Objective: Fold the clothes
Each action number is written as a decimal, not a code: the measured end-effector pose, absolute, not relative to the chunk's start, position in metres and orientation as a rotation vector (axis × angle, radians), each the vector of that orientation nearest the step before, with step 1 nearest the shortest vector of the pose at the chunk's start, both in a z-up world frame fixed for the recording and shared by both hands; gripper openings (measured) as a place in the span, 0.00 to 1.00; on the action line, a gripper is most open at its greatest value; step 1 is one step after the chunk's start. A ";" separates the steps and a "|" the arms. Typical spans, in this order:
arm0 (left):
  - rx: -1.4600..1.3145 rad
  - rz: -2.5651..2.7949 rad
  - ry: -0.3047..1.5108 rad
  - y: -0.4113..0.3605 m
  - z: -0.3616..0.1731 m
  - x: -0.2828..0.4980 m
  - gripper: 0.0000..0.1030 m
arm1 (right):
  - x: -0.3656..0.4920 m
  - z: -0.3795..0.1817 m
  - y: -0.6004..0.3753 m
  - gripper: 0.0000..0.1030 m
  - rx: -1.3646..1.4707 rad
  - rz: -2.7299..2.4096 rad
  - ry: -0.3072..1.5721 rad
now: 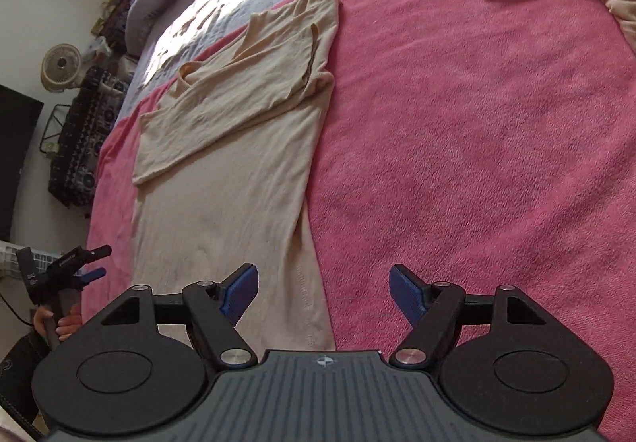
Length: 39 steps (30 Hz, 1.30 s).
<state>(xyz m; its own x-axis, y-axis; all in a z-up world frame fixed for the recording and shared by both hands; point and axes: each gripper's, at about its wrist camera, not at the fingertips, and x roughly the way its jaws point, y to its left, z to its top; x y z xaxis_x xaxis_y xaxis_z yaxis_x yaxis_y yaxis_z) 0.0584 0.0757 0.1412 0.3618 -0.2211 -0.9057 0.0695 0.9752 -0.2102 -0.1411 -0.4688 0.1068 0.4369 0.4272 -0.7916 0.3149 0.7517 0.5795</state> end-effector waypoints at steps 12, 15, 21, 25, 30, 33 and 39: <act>-0.160 -0.592 1.053 0.074 0.124 -0.016 0.99 | -0.218 0.069 -0.457 0.80 0.863 0.332 0.813; -0.272 -0.693 0.974 0.087 0.117 -0.051 0.99 | -0.247 0.064 -0.447 0.80 0.825 0.381 0.680; -0.550 -0.623 0.937 0.114 0.116 -0.120 0.99 | -0.291 0.067 -0.420 0.82 0.863 0.329 0.617; -0.497 -0.497 0.861 0.116 0.124 -0.158 0.99 | -0.305 0.067 -0.400 0.87 0.885 0.282 0.595; -0.074 -0.420 0.677 0.066 0.146 -0.215 0.99 | -0.313 0.051 -0.389 0.87 1.053 0.255 0.503; 0.164 -0.516 0.583 0.023 0.153 -0.241 0.99 | -0.301 0.053 -0.379 0.86 1.031 0.243 0.549; 0.438 -0.642 0.446 -0.055 0.141 -0.268 0.99 | -0.270 0.040 -0.373 0.28 1.197 0.219 0.645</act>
